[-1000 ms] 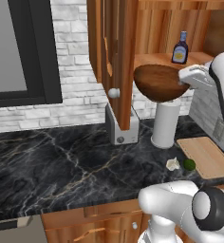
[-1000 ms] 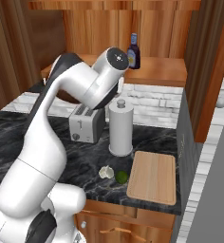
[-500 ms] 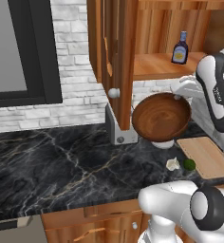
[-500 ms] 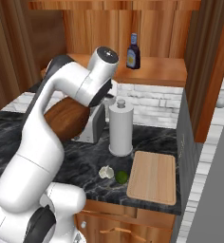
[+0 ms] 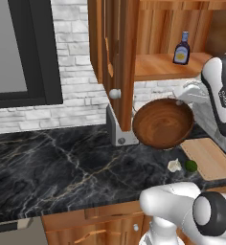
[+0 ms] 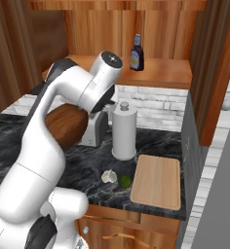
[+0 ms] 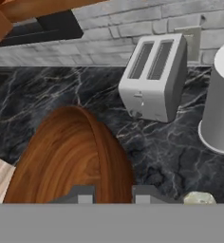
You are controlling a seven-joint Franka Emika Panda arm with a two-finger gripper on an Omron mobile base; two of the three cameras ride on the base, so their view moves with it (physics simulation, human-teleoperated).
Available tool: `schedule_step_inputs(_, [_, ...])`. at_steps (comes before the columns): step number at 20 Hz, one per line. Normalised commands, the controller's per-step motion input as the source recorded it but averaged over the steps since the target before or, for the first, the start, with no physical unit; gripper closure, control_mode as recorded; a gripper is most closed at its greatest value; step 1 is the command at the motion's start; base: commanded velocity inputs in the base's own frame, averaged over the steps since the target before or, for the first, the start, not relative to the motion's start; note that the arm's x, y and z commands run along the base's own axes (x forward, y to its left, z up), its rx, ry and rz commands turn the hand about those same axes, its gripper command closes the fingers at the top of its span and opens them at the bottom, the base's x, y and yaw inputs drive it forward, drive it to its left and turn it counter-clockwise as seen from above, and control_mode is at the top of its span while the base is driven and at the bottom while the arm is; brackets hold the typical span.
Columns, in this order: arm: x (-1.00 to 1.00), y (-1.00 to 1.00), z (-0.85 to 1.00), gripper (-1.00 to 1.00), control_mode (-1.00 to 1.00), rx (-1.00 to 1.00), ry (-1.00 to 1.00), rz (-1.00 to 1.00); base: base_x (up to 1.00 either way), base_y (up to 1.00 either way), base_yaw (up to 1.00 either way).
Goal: Open the cabinet. Place the bowl and condiment on the counter. Then place the lime and garlic on the cutting board.
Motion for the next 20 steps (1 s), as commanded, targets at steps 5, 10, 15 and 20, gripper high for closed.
schedule_step_inputs(5, [-0.04, 0.40, -0.57, 1.00, -1.00, 0.00, 0.09, 0.02, 0.00, 0.00, 0.00])
schedule_step_inputs(10, [-0.01, 0.38, -0.70, 1.00, -1.00, 0.00, 0.10, 0.00, 0.00, 0.00, 0.00])
schedule_step_inputs(15, [0.00, 0.34, -0.62, 1.00, -1.00, 0.09, 0.03, 0.00, 0.00, 0.00, 0.00])
schedule_step_inputs(20, [0.04, 0.40, -0.45, 1.00, -1.00, 0.13, -0.02, -0.01, 0.00, 0.00, 0.00])
